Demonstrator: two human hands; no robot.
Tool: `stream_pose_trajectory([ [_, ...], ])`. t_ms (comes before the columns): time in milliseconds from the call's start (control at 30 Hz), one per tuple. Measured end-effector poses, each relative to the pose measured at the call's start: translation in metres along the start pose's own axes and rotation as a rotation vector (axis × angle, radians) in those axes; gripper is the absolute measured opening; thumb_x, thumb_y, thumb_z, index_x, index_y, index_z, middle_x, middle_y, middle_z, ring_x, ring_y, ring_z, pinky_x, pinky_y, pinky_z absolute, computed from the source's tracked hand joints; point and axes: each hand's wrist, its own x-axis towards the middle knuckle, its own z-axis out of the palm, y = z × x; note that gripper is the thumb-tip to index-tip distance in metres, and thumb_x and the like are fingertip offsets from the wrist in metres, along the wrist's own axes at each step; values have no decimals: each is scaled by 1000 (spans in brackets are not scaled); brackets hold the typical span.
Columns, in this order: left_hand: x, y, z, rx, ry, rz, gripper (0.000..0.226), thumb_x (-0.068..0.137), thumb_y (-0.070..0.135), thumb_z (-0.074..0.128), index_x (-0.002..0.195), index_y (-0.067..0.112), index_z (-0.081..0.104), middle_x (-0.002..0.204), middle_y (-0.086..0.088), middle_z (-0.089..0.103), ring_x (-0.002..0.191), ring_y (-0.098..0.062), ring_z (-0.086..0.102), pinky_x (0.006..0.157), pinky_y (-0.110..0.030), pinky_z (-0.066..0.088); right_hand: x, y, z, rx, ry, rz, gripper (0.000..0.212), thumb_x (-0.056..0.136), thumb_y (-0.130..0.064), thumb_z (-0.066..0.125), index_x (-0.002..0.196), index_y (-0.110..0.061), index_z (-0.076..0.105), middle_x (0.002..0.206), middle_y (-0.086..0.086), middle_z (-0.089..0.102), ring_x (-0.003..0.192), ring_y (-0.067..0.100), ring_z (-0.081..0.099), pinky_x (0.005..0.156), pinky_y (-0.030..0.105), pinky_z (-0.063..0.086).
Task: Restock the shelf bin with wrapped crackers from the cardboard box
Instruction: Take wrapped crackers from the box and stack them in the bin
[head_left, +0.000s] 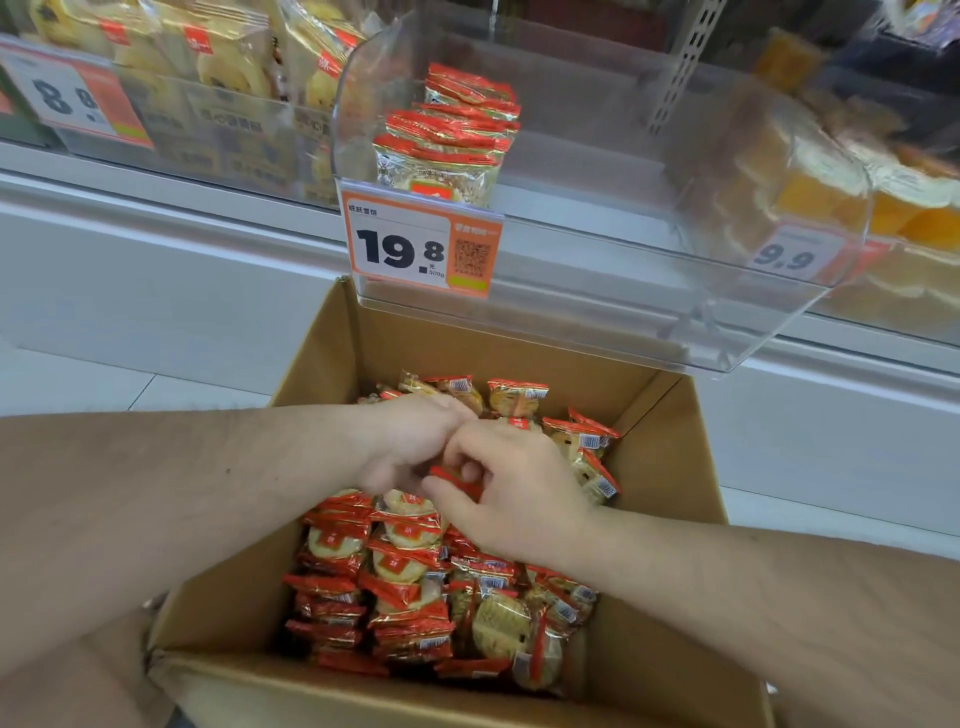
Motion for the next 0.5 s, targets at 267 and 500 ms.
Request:
stream_pose_trajectory([
  [267,2,-11,-18,315,164,80,30,91,12,56,111,33,60,84,-5,60,45,-11,38,43,-23,30,-12,135,29,-163,-308,1275,38,88,-36,54,113,-8,62,137,17,43,81,21,53,72,28,48],
  [500,0,-12,-29,309,104,123,48,84,1,60,112,40,59,91,-7,61,45,-9,40,42,-24,32,-32,148,12,-496,-539,1078,15,87,-14,56,73,-16,53,89,3,63,81,22,63,60,28,46],
])
